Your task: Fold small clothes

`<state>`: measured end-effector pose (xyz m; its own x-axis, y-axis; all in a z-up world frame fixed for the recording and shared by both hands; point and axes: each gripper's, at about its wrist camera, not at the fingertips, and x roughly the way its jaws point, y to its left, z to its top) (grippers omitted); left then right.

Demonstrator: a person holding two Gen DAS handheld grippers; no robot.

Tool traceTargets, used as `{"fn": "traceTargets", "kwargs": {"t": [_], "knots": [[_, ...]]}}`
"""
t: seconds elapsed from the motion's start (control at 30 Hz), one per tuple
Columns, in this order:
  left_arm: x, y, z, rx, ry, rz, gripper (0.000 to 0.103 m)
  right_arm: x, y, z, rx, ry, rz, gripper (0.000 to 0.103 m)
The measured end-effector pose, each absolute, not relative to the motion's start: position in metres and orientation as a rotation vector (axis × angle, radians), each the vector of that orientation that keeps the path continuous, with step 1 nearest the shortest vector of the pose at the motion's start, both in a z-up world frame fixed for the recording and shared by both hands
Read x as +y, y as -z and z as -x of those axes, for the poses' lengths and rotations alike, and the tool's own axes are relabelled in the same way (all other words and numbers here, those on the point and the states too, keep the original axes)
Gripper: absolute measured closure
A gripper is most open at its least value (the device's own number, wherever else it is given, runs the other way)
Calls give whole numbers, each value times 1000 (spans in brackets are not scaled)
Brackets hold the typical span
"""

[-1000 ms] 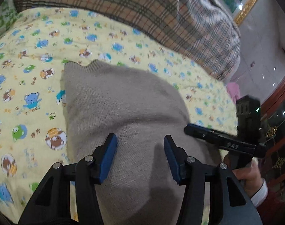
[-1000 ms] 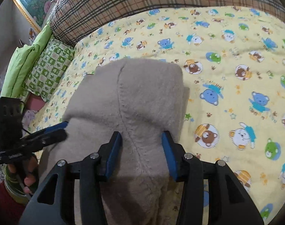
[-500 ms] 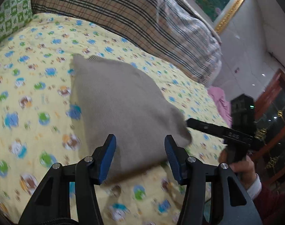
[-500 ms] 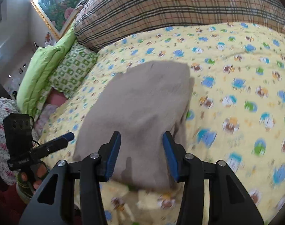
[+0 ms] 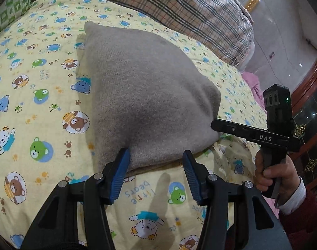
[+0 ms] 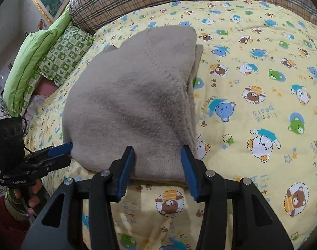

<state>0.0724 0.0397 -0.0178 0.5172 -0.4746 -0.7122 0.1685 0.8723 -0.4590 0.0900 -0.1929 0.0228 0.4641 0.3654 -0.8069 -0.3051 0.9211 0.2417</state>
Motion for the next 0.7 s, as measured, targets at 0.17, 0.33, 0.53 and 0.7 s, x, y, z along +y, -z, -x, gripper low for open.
{"fn": "traceTargets", "kwargs": {"t": [0.17, 0.33, 0.53, 0.7], "knots": [[41, 17, -75, 972, 376, 385, 50, -198, -19, -97, 1007, -418, -89, 56], [38, 20, -79, 972, 352, 400, 50, -194, -18, -89, 999, -406, -42, 56], [31, 15, -80, 983, 305, 380, 49, -195, -17, -91, 1003, -407, -50, 56], [39, -1, -77, 980, 327, 428, 45, -194, -28, -93, 1025, -411, -86, 55]]}}
